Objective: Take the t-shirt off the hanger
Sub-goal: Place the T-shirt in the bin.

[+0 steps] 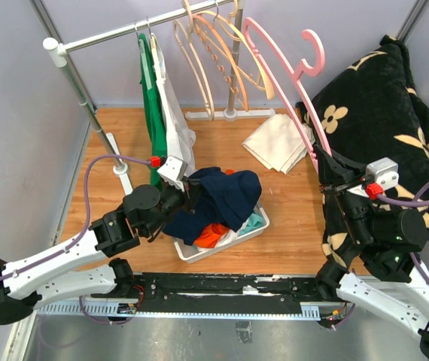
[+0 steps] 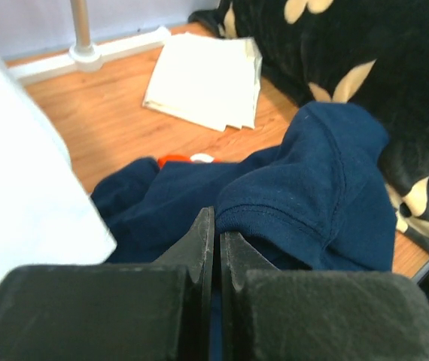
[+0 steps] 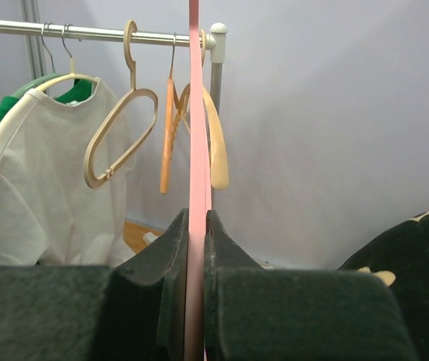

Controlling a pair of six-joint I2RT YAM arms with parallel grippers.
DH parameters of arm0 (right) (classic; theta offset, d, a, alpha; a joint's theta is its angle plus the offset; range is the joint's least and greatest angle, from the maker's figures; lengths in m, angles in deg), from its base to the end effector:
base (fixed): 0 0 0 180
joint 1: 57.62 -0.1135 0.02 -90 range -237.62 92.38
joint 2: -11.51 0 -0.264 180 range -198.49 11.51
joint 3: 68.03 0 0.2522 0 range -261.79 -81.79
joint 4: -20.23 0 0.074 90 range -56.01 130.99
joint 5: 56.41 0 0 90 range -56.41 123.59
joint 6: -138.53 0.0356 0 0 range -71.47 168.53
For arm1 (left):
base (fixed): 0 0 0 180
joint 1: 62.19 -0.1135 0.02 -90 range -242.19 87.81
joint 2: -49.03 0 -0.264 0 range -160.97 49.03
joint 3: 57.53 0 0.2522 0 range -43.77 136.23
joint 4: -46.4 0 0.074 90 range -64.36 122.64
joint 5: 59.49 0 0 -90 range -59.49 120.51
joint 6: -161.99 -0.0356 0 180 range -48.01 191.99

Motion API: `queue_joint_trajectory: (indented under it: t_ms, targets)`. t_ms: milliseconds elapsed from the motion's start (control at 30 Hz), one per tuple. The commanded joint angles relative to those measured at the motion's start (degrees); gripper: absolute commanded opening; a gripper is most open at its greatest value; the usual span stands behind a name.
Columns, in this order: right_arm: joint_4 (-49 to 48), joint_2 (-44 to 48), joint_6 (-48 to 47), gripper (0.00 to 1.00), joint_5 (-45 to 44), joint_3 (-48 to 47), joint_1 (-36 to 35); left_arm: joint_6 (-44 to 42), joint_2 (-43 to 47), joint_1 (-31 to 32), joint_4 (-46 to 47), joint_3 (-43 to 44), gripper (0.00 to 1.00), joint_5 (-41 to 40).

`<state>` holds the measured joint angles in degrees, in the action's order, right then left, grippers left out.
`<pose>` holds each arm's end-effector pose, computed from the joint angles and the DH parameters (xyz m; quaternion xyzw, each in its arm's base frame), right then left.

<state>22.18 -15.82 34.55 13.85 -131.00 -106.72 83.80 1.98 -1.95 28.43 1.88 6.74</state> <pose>0.0614 0.0525 0.4413 -0.1144 0.4753 0.1850 0.8526 0.1080 -0.1600 0.3503 0.1712 0.7179 -0.2632 0.6213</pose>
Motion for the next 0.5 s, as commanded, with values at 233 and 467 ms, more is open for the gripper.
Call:
queue_joint_trajectory:
  t_ms: [233, 467]
  targets:
    - [-7.1, -1.7, -0.4, 0.01, 0.2, -0.3, -0.4, 8.4, -1.7, 1.5, -10.5, -5.9, 0.01, -5.4]
    - [-6.8, -1.8, 0.6, 0.01, 2.7, -1.4, -0.4, 6.9, -7.4, 1.8, -3.3, -8.6, 0.01, -5.7]
